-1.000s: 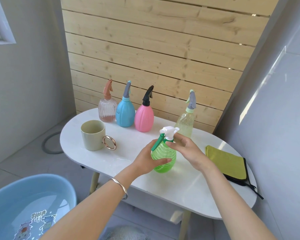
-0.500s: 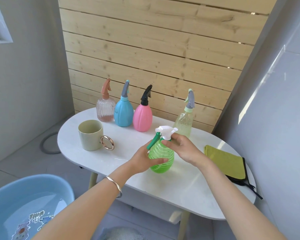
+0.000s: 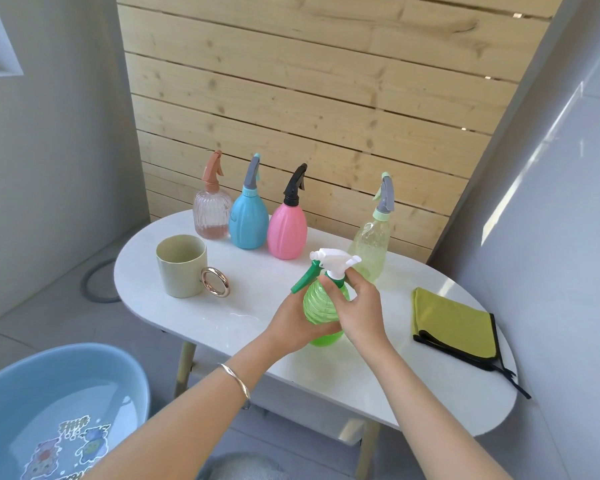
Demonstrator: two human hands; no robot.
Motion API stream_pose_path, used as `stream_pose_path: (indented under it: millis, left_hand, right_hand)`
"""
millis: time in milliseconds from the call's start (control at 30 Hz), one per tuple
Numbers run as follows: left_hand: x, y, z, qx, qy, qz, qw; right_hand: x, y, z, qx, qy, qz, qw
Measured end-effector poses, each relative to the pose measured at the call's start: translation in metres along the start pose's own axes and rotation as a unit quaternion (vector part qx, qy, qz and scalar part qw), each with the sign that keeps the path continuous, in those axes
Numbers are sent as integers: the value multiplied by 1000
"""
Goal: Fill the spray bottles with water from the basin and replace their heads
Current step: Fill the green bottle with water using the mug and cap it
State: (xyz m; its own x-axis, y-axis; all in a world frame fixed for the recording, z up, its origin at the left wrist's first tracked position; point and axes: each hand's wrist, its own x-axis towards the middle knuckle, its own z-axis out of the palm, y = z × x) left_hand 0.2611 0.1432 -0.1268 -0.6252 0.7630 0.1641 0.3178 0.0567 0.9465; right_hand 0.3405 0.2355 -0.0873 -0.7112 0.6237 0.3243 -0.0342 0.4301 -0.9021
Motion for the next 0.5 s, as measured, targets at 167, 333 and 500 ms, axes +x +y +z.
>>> stream_pose_path:
  millis: [167,333,500]
  left_hand:
    - [1,-12,-24,91,51,-15,994]
    - [3,-20,-59,71,122,-69,988]
    - [4,-1,-37,35,43,-64,996]
  right_hand:
    - [-1,6,-15,-8,-96,29,995]
    - [-20,30,-16,-59,-71,-22,995]
    - [-8,35,3,-35,-64,23,997]
